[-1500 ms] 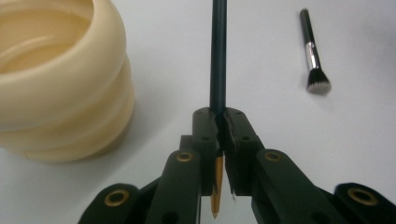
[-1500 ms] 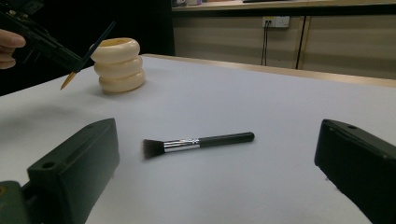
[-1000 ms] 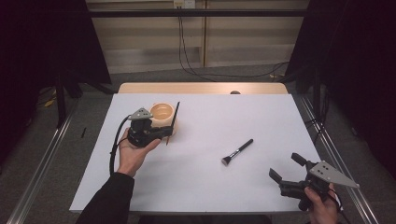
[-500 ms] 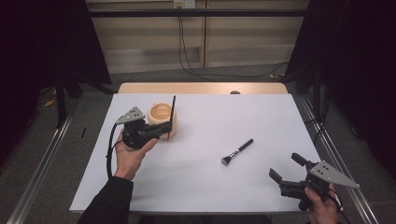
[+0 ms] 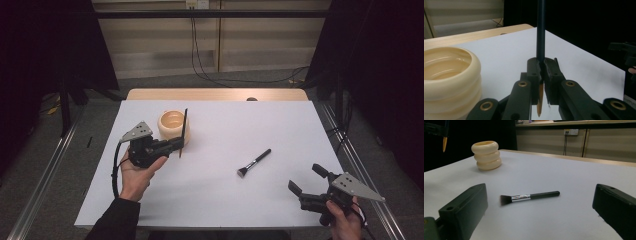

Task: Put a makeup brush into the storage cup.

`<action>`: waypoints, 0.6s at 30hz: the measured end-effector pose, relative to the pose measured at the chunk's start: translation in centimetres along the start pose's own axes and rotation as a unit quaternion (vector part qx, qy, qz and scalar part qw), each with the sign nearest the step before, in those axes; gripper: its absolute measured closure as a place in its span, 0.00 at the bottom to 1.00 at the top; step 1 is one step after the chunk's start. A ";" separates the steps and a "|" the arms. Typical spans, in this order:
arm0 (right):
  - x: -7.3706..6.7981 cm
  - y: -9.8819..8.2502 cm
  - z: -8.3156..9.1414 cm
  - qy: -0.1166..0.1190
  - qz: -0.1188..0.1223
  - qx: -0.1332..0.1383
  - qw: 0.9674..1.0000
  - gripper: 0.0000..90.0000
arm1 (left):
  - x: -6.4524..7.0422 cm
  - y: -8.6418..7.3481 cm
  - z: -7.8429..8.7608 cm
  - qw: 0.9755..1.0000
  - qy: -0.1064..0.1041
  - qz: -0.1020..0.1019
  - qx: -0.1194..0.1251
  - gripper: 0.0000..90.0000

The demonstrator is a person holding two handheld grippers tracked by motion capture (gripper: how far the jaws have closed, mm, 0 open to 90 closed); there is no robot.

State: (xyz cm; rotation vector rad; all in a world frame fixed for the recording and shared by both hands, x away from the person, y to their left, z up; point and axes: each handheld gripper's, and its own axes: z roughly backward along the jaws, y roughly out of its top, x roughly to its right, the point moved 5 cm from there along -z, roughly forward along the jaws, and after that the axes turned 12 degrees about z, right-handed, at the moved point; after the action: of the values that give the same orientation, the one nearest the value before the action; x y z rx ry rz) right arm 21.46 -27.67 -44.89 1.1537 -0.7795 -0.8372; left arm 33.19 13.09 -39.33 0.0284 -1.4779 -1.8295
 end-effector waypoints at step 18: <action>-0.1 0.1 0.0 -0.004 -0.001 0.005 1.000 0.00 | 3.8 -0.5 0.2 0.999 -0.041 -0.022 -0.012 0.93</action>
State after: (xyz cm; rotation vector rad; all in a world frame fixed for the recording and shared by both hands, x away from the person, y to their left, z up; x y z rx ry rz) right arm 21.45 -27.58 -44.78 1.1618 -0.7900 -0.8407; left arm 30.13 11.12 -38.01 -0.0255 -1.5223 -1.9034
